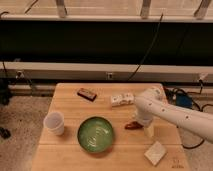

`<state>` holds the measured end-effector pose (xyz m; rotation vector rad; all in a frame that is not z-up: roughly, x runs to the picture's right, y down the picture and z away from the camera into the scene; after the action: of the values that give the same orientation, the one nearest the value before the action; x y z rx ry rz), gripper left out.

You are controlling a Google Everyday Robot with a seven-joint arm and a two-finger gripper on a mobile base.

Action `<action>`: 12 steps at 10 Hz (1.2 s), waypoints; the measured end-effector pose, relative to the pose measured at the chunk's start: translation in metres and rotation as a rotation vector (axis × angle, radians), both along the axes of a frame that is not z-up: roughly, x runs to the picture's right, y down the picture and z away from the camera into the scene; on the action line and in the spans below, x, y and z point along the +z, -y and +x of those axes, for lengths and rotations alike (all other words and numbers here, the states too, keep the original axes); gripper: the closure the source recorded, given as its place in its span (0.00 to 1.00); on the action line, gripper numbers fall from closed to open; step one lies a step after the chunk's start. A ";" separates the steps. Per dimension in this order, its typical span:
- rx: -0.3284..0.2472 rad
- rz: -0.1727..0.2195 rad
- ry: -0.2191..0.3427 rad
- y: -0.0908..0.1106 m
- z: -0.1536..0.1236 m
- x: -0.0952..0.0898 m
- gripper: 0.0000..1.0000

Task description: Drag the pepper across the table

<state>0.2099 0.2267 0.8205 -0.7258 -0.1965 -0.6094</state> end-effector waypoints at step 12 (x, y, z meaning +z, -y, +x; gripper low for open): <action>0.183 0.039 -0.010 0.028 0.021 0.020 1.00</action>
<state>0.2309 0.1992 0.8410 -0.6648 -0.2384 -0.4344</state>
